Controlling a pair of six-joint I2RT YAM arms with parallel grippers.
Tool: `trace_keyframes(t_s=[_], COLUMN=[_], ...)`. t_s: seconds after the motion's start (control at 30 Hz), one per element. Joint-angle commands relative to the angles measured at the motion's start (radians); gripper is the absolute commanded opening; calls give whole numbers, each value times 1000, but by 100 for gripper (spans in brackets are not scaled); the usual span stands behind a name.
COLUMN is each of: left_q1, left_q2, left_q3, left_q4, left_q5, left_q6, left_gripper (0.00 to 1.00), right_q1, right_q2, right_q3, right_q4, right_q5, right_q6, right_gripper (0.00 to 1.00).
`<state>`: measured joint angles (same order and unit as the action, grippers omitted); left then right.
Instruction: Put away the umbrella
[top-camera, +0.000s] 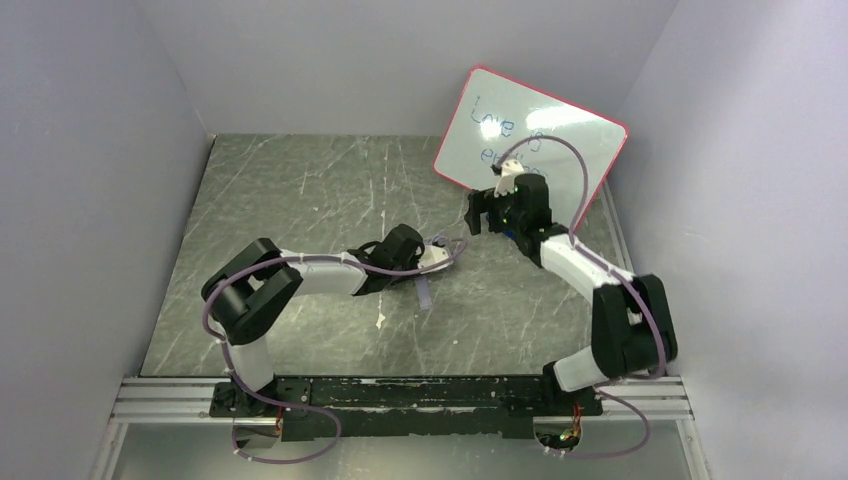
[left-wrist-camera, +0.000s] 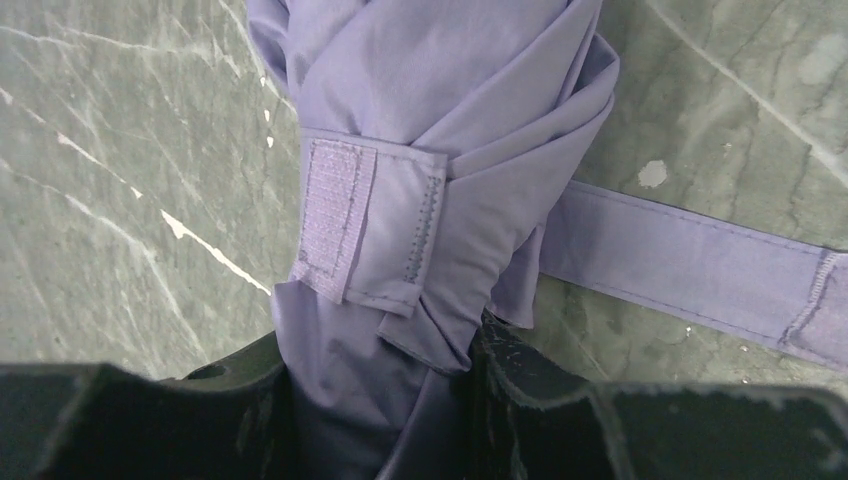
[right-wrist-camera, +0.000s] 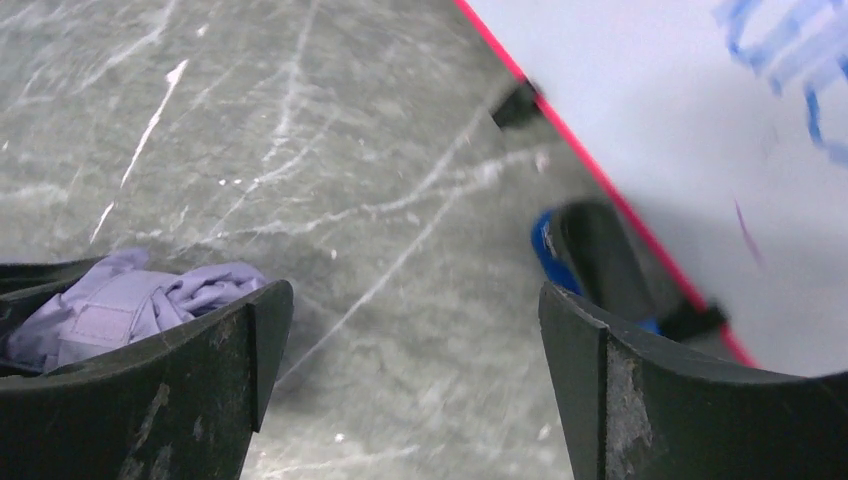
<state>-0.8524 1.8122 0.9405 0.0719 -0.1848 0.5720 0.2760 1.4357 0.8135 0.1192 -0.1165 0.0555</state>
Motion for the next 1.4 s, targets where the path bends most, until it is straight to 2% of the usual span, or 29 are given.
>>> trace_keyframes(t_s=[0.0, 0.17, 0.27, 0.37, 0.43, 0.53, 0.93, 1.2, 1.37], left_q1=[-24, -65, -82, -97, -105, -119, -141, -149, -155], left_q2=[67, 77, 85, 95, 103, 113, 121, 114, 111], left_q3=[-68, -112, -132, -156, -166, -177, -206, -210, -215], left_q4=[-19, 50, 86, 128, 148, 170, 210, 214, 219], left_q5=[-124, -209, -246, -281, -299, -324, -348, -349, -349], left_q6=[51, 94, 122, 153, 166, 182, 205, 214, 215], left_gripper=[5, 5, 5, 5, 5, 5, 5, 5, 5], right_q1=[-37, -38, -42, -35, -18, 9, 133, 180, 201], right_q2=[131, 235, 323, 424, 475, 490, 570, 615, 635], right_q3=[153, 283, 411, 583, 641, 654, 681, 668, 634], right_q4=[-68, -306, -521, -759, -891, -937, -988, -932, -882], right_q5=[-449, -704, -798, -860, -890, -885, -771, -669, -649], right_q6=[-389, -699, -868, -1051, -1145, -1211, -1247, -1224, -1219], right_gripper=[97, 99, 99, 96, 94, 93, 93, 95, 92])
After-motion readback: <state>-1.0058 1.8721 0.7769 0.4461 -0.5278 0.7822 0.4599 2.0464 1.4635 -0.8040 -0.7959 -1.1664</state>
